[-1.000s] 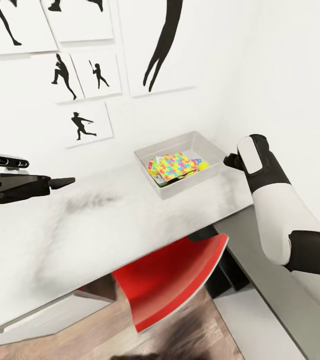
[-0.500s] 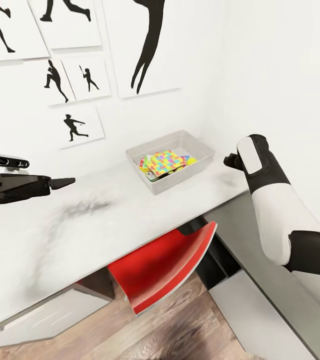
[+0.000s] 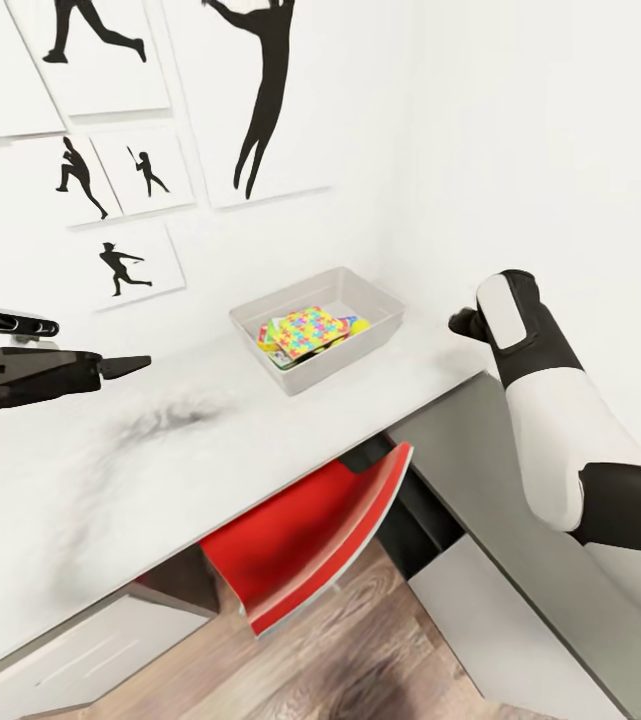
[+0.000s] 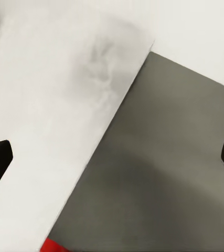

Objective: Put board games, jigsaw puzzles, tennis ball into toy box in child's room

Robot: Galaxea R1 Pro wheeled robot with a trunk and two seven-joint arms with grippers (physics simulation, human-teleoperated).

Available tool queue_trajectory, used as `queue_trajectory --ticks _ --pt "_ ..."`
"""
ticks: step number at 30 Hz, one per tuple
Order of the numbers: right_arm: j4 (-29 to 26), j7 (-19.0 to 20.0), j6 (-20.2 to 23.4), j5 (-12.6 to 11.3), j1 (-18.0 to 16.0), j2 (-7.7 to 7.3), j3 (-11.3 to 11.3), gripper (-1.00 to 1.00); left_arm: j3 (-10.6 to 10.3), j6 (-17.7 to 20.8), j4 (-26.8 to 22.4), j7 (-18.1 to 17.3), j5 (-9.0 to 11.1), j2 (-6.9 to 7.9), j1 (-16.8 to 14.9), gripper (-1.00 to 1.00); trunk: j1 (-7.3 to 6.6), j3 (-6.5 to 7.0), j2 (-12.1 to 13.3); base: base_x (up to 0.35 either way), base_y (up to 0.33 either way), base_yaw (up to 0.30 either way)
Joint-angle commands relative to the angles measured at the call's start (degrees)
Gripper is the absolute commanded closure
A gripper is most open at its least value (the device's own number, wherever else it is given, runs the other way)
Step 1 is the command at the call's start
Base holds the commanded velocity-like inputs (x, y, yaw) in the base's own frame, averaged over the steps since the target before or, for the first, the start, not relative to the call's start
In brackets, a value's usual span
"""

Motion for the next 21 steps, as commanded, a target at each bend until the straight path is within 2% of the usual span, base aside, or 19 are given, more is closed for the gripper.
queue_trajectory --ticks 1,12,21 --pt "-0.37 -0.49 0.44 -0.61 -0.03 0.01 0.02 -1.0 -0.13 0.61 0.03 -0.3 0.02 0.08 -0.07 -1.0 0.04 -0.01 -0.1 0.0 0.0 -0.145" --pt "-6.36 -0.16 1.64 -0.78 0.87 0.49 0.17 -1.0 -0.08 0.61 0.05 -0.3 0.0 0.07 -0.07 -1.0 0.04 0.92 -0.1 0.0 0.0 -0.145" --pt "-6.89 -0.62 1.7 -0.71 1.01 0.85 0.57 -1.0 -0.08 0.61 0.05 -0.3 0.0 0.08 -0.07 -1.0 0.04 1.68 -0.1 0.0 0.0 -0.143"
